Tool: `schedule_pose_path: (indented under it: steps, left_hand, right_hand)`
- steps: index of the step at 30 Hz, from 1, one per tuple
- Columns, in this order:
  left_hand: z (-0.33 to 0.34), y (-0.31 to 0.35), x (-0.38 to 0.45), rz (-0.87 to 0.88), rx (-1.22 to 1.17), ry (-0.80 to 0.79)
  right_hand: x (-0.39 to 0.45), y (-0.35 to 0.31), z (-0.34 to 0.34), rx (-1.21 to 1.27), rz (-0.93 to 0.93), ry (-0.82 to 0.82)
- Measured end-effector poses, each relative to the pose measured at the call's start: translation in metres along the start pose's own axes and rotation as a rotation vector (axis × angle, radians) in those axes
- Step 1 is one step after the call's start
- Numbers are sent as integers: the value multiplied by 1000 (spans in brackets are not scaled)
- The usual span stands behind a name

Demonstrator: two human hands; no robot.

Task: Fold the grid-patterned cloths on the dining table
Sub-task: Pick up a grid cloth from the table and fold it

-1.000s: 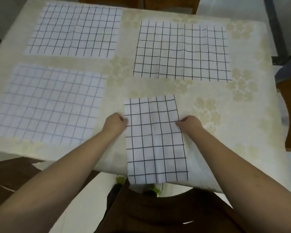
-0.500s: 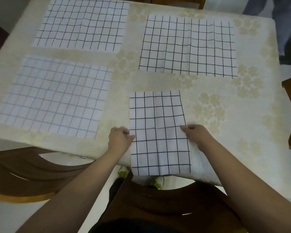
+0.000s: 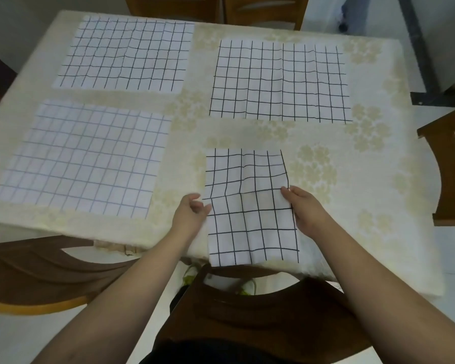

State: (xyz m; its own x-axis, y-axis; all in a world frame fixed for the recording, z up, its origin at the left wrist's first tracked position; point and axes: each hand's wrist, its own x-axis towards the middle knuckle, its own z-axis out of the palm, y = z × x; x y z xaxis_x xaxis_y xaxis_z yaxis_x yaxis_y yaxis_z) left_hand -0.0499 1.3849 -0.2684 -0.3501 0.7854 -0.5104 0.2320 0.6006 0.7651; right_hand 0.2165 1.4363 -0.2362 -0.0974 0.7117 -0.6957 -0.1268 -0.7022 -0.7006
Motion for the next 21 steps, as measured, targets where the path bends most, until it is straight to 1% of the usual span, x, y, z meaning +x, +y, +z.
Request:
schedule_pose_path:
  steps: [4, 7, 9, 11, 12, 15, 17, 21]
  left_hand:
    - [6, 10, -1, -52, -8, -112]
    - [10, 18, -1, -51, -144, -218]
    - [11, 19, 1, -31, -211, -256]
    - [11, 20, 3, 11, -235, -270]
    - [10, 21, 4, 43, -210, -266]
    - [5, 30, 2, 147, -136, -255]
    - [0, 38, -1, 192, -134, -272]
    - [-10, 58, -12, 233, -124, -320]
  right_hand:
    - [3, 9, -22, 182, 55, -44]
    - [0, 13, -30, 225, 76, -66]
    - [-1, 16, -37, 259, 43, -50]
    - [-9, 14, -39, 210, 11, -40]
    - [-16, 10, -38, 133, -21, -15]
    - [-28, 5, -41, -110, -199, 77]
    - [-31, 2, -43, -149, -291, 139]
    - [-39, -2, -43, -110, -349, 224]
